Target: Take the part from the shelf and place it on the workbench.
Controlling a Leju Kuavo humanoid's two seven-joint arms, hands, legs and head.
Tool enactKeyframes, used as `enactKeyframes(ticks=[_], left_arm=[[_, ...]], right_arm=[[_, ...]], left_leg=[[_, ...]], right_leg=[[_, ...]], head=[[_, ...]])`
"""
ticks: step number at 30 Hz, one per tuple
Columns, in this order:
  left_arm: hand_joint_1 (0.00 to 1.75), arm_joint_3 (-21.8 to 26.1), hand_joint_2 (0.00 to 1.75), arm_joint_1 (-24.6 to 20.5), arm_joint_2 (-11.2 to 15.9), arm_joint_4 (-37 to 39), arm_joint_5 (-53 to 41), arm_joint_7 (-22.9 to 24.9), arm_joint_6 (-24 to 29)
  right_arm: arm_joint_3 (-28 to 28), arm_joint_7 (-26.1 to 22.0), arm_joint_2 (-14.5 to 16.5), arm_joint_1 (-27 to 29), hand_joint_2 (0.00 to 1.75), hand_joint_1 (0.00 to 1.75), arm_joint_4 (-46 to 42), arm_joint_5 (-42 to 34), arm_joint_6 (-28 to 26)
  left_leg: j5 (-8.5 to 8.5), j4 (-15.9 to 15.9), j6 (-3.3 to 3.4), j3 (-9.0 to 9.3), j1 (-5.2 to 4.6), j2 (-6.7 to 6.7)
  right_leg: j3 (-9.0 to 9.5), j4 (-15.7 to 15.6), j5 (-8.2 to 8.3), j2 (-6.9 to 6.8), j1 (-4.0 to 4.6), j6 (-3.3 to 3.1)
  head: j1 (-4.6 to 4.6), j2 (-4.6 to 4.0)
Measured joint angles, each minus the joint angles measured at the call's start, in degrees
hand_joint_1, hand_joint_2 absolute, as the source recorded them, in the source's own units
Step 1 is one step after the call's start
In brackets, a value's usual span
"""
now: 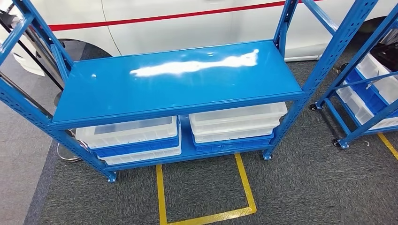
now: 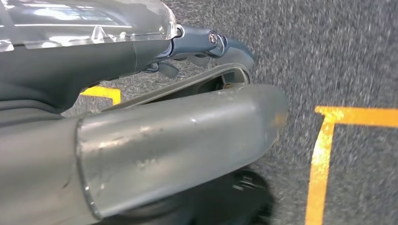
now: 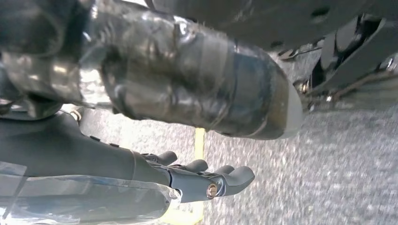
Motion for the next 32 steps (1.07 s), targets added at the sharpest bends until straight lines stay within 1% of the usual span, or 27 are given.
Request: enactKeyframes(ticks=[1,2,3,4,5,6,7,8,9,11,12,15,16,19,23,26,32], left_arm=[[0.0,0.0,0.0,0.1,0.0,0.0,-0.2,0.0,0.0],[0.0,-0.1,0.0,0.2,0.1,0.0,-0.3,0.1,-0.1],[0.0,-0.1,0.0,0.2,0.2,0.0,-0.4,0.1,-0.1],[0.0,-0.2,0.0,0.3,0.2,0.0,-0.5,0.1,-0.1],[0.0,-0.3,0.0,0.3,0.3,0.0,-0.6,0.2,-0.1],[0.0,-0.3,0.0,0.3,0.4,0.0,-0.6,0.2,-0.1],[0.0,-0.4,0.0,0.2,0.4,0.0,-0.7,0.2,-0.1],[0.0,-0.4,0.0,0.2,0.5,0.0,-0.8,0.3,-0.1],[0.0,-0.4,0.0,0.1,0.5,0.0,-1.0,0.3,-0.2],[0.0,-0.5,0.0,0.2,0.6,0.0,-1.3,0.4,-0.1],[0.0,-0.5,0.0,0.2,0.6,0.0,-1.3,0.4,-0.1],[0.0,-0.5,0.0,0.2,0.7,0.0,-1.5,0.4,0.1],[0.0,-0.5,0.44,0.2,0.7,0.0,-1.6,0.5,0.2],[0.0,-0.5,1.75,0.1,0.7,0.0,-1.8,1.2,0.9],[0.0,-0.5,1.75,0.1,0.7,0.0,-1.9,3.0,2.3],[0.0,-1.1,1.75,0.1,0.8,0.0,-1.3,4.5,3.5],[0.0,-7.0,1.75,0.9,1.6,-0.2,4.0,6.4,3.7]], right_arm=[[0.0,0.0,0.0,0.0,1.31,0.0,0.0,0.0,0.0],[-0.1,0.0,0.0,0.0,1.75,0.0,0.0,0.0,0.1],[-0.2,0.0,0.0,-0.1,1.75,0.0,0.0,0.0,0.1],[-0.3,0.0,0.0,-0.1,1.75,0.0,0.0,0.0,0.1],[-0.3,0.0,0.0,0.0,1.75,0.0,0.0,0.0,0.1],[-0.4,0.0,0.1,0.0,1.75,0.0,0.0,0.0,0.2],[-0.5,0.0,0.1,0.0,1.75,0.0,0.0,0.1,0.2],[-0.5,0.0,0.1,-0.1,1.75,0.0,0.0,0.3,0.3],[-0.5,0.1,0.2,-0.1,1.75,0.0,0.0,0.5,0.5],[-0.5,0.1,0.2,-0.1,1.75,0.0,0.0,0.8,0.7],[-0.5,0.0,0.2,-0.1,1.75,0.0,0.0,0.9,0.7],[-0.7,-0.3,0.2,-0.1,0.44,0.0,0.0,0.5,0.0],[-0.9,-0.3,0.2,-0.1,0.0,0.0,0.0,0.5,-0.1],[-1.3,-0.1,0.2,-0.1,0.0,0.0,0.0,0.5,-0.2],[-1.5,0.5,0.2,-0.1,1.75,0.0,0.0,0.7,-0.2],[-1.2,1.5,0.1,-0.1,1.75,0.0,-0.1,0.9,0.0],[2.3,1.8,-0.8,0.5,1.75,0.0,-0.7,-3.0,0.7]], left_leg=[[-0.82,3.2,-0.11,-1.94,0.08,-0.14],[-0.59,4.7,-0.16,-3.18,0.14,-0.2],[0.77,4.3,-0.11,-3.47,0.17,-0.22],[3.05,1.8,0.04,-2.75,0.19,-0.23],[5.62,-1.9,0.32,-1.44,0.17,-0.23],[7.47,-5.4,0.68,-0.14,0.02,-0.23],[8.57,-8.2,0.92,0.93,-0.05,-0.24],[8.9,-9.7,1.0,1.48,-0.13,-0.26],[8.74,-10.2,0.97,1.67,-0.21,-0.29],[8.75,-10.5,0.82,1.78,-0.22,-0.36],[8.72,-10.5,0.91,1.8,-0.25,-0.38],[8.57,-10.5,1.21,1.9,-0.27,-0.38],[8.52,-10.5,1.28,1.94,-0.27,-0.38],[8.43,-10.5,1.44,2.07,-0.28,-0.37],[8.35,-10.5,1.58,2.18,-0.29,-0.37],[8.35,-10.5,1.58,2.24,-0.28,-0.37],[8.36,-10.5,1.58,2.3,-0.27,-0.37]], right_leg=[[0.12,0.0,-0.14,0.25,0.02,-0.11],[0.33,0.0,-0.29,0.51,0.04,-0.16],[0.63,0.0,-0.49,0.73,0.05,-0.14],[1.02,0.0,-0.72,0.91,0.06,-0.06],[1.38,0.0,-0.96,1.03,0.07,0.07],[1.62,0.1,-1.2,1.09,0.16,0.28],[1.67,0.2,-1.44,1.13,0.27,0.46],[1.61,0.2,-1.59,1.15,0.39,0.6],[1.53,0.3,-1.66,1.16,0.49,0.71],[1.59,0.0,-1.61,1.15,0.48,0.79],[1.69,-0.1,-1.57,1.14,0.46,0.88],[1.96,-0.5,-1.51,1.14,0.44,1.07],[2.04,-0.5,-1.51,1.14,0.44,1.11],[2.24,-0.7,-1.48,1.14,0.44,1.29],[2.36,-0.8,-1.45,1.15,0.38,1.44],[2.4,-0.8,-1.45,1.14,0.29,1.45],[2.43,-0.8,-1.46,1.15,0.35,1.46]], head=[[0.01,0.01],[0.0,0.0],[0.01,0.0],[0.01,0.0],[0.01,0.0],[0.02,0.0],[0.02,0.0],[0.03,0.0],[0.04,0.0],[0.04,0.01],[0.04,0.01],[0.03,0.0],[0.04,0.0],[0.05,-0.01],[0.04,0.01],[0.04,0.01],[0.04,0.02]])
